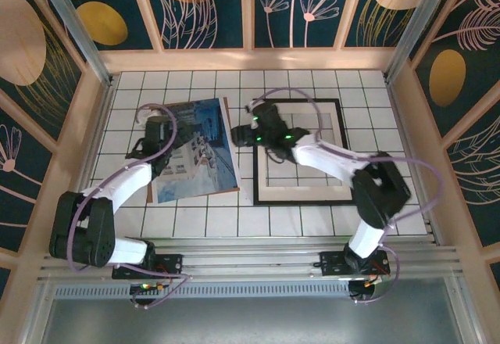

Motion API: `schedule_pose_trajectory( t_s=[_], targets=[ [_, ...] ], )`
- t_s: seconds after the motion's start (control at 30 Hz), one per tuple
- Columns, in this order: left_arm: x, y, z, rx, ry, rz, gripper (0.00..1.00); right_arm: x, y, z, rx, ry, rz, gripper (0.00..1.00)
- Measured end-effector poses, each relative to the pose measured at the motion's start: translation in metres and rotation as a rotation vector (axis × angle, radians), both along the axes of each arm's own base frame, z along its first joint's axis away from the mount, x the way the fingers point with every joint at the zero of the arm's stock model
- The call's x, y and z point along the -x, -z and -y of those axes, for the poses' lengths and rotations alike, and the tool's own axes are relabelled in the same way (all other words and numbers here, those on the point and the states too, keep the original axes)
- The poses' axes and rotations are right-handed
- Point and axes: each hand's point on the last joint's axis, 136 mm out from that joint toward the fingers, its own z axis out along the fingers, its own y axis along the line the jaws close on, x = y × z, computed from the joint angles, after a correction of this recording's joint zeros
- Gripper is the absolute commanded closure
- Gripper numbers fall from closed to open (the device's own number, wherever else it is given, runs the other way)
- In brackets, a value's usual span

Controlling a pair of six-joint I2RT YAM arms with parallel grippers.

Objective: Put the photo into the frame

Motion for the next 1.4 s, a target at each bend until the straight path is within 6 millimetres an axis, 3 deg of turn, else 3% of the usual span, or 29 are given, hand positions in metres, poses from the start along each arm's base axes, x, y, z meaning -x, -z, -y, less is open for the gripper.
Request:
schedule_pose_trajectory(
  t_s=[0.13,0.23,0.43,0.7,0.87,1.23,1.4],
  targets=[
    [-0.002,0.029,-0.052,-0.001,-0.082,-0.086,0.05,0.0,0.049,-0.036,0.036,-0.025,-0.073,0.24],
    [-0.009,0.054,-0.066,0.0,-0.083,-0.165,0.05,-0.005,0.066,-0.044,0.041,-0.012,-0.101,0.23],
    [-0.023,0.079,-0.059,0.002,-0.021,-0.25,0.07,-0.028,0.07,-0.053,0.01,0.028,-0.101,0.23],
    [-0.021,0.094,-0.055,0.01,0.004,-0.3,0.07,-0.042,0.092,-0.048,0.004,0.061,-0.141,0.23],
    [-0.021,0.094,-0.054,0.013,0.011,-0.302,0.08,-0.04,0.108,-0.048,0.014,0.063,-0.172,0.23],
    [-0.021,0.093,-0.056,0.007,0.009,-0.3,0.08,-0.043,0.107,-0.052,-0.015,0.061,-0.19,0.24],
    [-0.016,0.081,-0.06,-0.015,-0.012,-0.272,0.08,-0.043,0.107,-0.052,-0.023,0.067,-0.197,0.25]
  ],
)
